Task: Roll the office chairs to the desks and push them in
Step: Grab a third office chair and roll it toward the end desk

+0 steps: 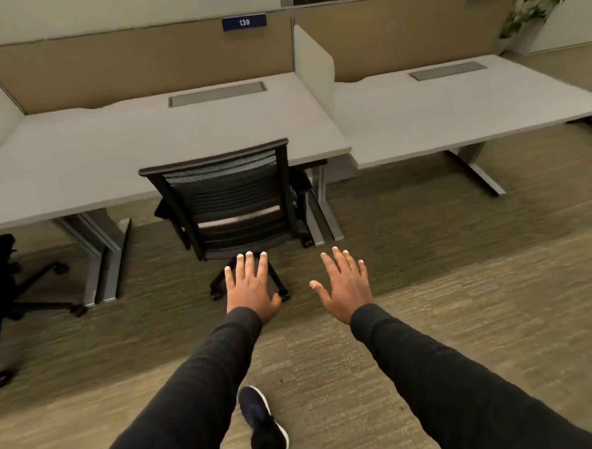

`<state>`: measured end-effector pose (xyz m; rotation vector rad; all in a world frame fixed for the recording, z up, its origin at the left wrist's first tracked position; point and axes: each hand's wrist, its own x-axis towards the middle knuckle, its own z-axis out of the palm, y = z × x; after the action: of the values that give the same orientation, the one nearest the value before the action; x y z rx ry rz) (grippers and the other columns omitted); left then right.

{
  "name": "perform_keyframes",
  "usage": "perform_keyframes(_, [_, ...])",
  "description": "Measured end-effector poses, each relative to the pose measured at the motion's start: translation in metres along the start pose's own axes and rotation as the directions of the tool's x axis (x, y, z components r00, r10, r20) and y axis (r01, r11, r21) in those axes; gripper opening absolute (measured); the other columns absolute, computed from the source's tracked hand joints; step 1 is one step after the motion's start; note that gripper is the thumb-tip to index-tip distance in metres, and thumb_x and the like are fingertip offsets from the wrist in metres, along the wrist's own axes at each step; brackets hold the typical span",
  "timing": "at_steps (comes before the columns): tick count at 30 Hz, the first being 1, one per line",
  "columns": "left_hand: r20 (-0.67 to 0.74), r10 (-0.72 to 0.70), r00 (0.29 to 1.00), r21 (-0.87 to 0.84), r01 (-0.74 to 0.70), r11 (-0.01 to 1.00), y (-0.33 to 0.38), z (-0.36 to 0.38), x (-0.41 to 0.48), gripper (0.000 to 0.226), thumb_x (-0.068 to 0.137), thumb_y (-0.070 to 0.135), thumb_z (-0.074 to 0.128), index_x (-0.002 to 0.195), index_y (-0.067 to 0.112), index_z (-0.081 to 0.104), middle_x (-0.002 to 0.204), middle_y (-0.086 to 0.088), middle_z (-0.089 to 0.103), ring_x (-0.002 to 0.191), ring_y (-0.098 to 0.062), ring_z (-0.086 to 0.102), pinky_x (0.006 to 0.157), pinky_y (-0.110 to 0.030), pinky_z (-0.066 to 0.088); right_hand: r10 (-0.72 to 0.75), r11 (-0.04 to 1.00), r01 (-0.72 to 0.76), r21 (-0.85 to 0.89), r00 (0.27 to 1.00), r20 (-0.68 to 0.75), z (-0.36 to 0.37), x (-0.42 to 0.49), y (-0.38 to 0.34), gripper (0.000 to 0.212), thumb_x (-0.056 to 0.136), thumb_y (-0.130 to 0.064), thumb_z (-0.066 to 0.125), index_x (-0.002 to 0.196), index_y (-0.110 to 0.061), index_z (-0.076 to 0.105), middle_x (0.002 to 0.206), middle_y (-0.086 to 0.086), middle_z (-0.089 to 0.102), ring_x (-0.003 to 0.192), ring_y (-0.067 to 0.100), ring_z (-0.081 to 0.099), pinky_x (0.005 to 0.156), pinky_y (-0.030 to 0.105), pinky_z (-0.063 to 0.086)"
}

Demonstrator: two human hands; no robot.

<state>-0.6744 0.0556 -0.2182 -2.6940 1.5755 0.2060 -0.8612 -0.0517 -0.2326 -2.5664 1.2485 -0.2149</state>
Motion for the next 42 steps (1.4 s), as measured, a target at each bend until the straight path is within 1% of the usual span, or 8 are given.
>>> perform_keyframes(5, [0.054, 0.012, 0.998, 0.005, -0.012, 1.000, 0.069, 0.016, -0.095, 0.097, 0.088, 0.051, 0.056, 0.158, 0.022, -0.004, 0.167, -0.012, 0.001, 0.153, -0.030, -0.007, 0.121, -0.055, -0.003, 0.020, 1.000, -0.020, 0.011, 0.999, 0.040, -0.010, -0.097, 0.047, 0.074, 0.098, -0.062, 0.038, 0.158, -0.021, 0.025, 0.167, 0.009, 0.017, 0.154, 0.029, 0.012, 0.122, 0.056, 0.010])
perform_keyframes(11, [0.024, 0.064, 0.998, 0.020, -0.065, 0.998, 0.123, 0.024, -0.174, 0.098, 0.086, 0.052, 0.056, 0.159, 0.022, -0.003, 0.167, -0.011, 0.001, 0.153, -0.029, -0.006, 0.120, -0.053, -0.005, 0.037, 0.997, -0.037, 0.062, 0.999, -0.004, -0.031, -0.175, 0.075, 0.073, 0.097, -0.060, 0.042, 0.157, -0.020, 0.028, 0.165, 0.010, 0.022, 0.152, 0.030, 0.016, 0.121, 0.058, 0.013])
perform_keyframes(18, [0.016, 0.087, 0.996, 0.020, -0.087, 0.996, 0.177, 0.042, -0.291, 0.096, 0.088, 0.054, 0.054, 0.158, 0.021, -0.002, 0.166, -0.011, 0.004, 0.153, -0.029, -0.004, 0.122, -0.054, -0.001, 0.002, 0.998, 0.000, 0.061, 1.000, -0.028, -0.041, -0.291, 0.097, 0.072, 0.097, -0.059, 0.042, 0.157, -0.021, 0.027, 0.164, 0.009, 0.023, 0.152, 0.030, 0.017, 0.121, 0.058, 0.014])
perform_keyframes(24, [0.093, 0.023, 0.995, -0.028, -0.020, 0.999, 0.225, 0.079, -0.427, 0.095, 0.090, 0.055, 0.052, 0.158, 0.021, -0.004, 0.166, -0.012, 0.003, 0.153, -0.030, -0.002, 0.122, -0.055, 0.000, -0.046, 0.996, 0.042, 0.074, 0.997, 0.057, -0.048, -0.438, 0.116, 0.074, 0.097, -0.059, 0.042, 0.158, -0.021, 0.024, 0.165, 0.008, 0.020, 0.152, 0.029, 0.015, 0.121, 0.059, 0.011])
perform_keyframes(28, [0.120, 0.044, 0.992, -0.013, -0.043, 0.999, 0.262, 0.092, -0.500, 0.096, 0.089, 0.056, 0.052, 0.158, 0.021, -0.004, 0.166, -0.011, 0.005, 0.153, -0.031, -0.001, 0.122, -0.055, 0.001, -0.058, 0.998, 0.055, 0.043, 0.995, 0.083, -0.067, -0.518, 0.137, 0.076, 0.096, -0.061, 0.042, 0.158, -0.022, 0.023, 0.166, 0.008, 0.020, 0.152, 0.029, 0.015, 0.121, 0.059, 0.011])
perform_keyframes(36, [0.099, 0.091, 0.991, -0.040, -0.087, 0.995, 0.351, 0.090, -0.560, 0.095, 0.089, 0.056, 0.054, 0.158, 0.021, -0.001, 0.166, -0.010, 0.009, 0.153, -0.030, 0.003, 0.122, -0.055, 0.005, -0.047, 0.999, 0.047, -0.003, 0.997, 0.054, -0.118, -0.599, 0.185, 0.077, 0.095, -0.059, 0.048, 0.158, -0.022, 0.023, 0.164, 0.008, 0.024, 0.151, 0.029, 0.020, 0.121, 0.058, 0.016])
perform_keyframes(39, [0.097, 0.125, 0.987, -0.063, -0.119, 0.991, 0.398, 0.086, -0.575, 0.091, 0.090, 0.054, 0.054, 0.158, 0.021, 0.003, 0.166, -0.009, 0.011, 0.153, -0.029, 0.005, 0.122, -0.055, 0.006, -0.058, 0.997, 0.060, -0.040, 0.996, 0.066, -0.144, -0.625, 0.207, 0.076, 0.093, -0.055, 0.053, 0.156, -0.021, 0.027, 0.160, 0.008, 0.032, 0.146, 0.028, 0.029, 0.118, 0.056, 0.023])
perform_keyframes(42, [0.081, 0.178, 0.981, -0.096, -0.171, 0.981, 0.453, 0.074, -0.583, 0.087, 0.091, 0.045, 0.056, 0.158, 0.021, 0.006, 0.165, -0.008, 0.014, 0.152, -0.029, 0.008, 0.122, -0.055, 0.008, -0.046, 0.995, 0.057, -0.084, 0.992, 0.121, -0.179, -0.655, 0.234, 0.069, 0.092, -0.050, 0.056, 0.151, -0.022, 0.034, 0.149, 0.006, 0.045, 0.135, 0.028, 0.042, 0.109, 0.050, 0.033])
